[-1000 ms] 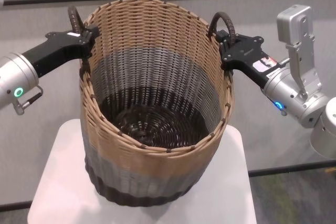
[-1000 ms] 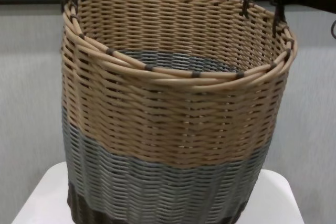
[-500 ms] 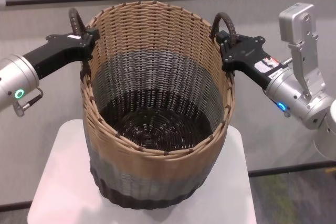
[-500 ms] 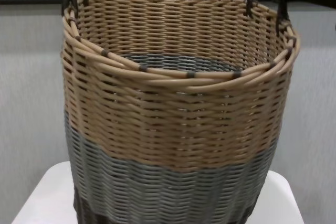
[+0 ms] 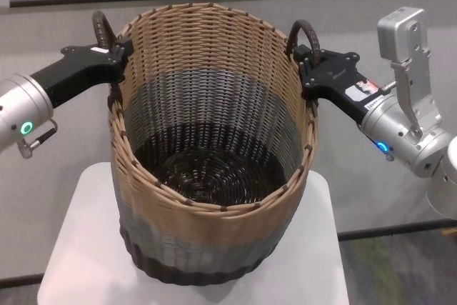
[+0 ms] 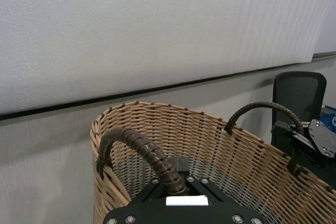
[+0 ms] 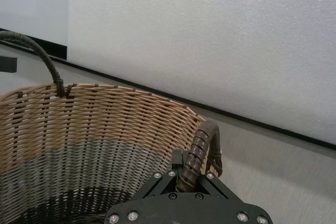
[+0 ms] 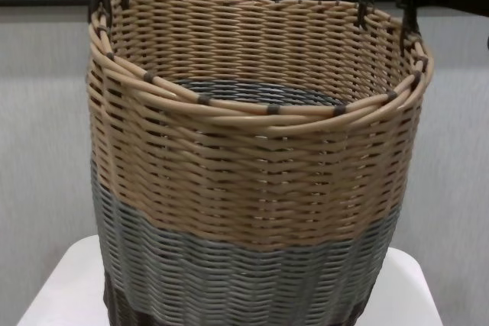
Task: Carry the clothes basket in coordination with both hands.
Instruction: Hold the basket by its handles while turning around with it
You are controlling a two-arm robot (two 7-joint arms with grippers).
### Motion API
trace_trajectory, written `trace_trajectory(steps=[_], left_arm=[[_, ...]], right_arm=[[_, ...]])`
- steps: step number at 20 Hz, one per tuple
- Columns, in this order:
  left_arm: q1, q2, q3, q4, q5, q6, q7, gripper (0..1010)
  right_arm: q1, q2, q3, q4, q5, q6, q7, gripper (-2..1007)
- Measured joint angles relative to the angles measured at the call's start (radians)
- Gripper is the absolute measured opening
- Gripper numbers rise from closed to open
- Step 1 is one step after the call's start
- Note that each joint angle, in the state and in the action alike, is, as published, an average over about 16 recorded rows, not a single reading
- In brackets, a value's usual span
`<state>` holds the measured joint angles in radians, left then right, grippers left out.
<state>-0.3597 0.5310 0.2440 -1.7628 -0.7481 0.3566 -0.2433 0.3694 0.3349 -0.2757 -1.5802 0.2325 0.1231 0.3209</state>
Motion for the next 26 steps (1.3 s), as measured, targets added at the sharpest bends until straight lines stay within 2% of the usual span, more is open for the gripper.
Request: trace_trajectory(steps=[26], left_arm=[[-0.001, -0.002, -0.003, 0.001, -0.005, 0.004, -0.008, 0]], right_arm=[[0.001, -0.002, 0.002, 0.002, 0.002, -0.003, -0.001, 11]])
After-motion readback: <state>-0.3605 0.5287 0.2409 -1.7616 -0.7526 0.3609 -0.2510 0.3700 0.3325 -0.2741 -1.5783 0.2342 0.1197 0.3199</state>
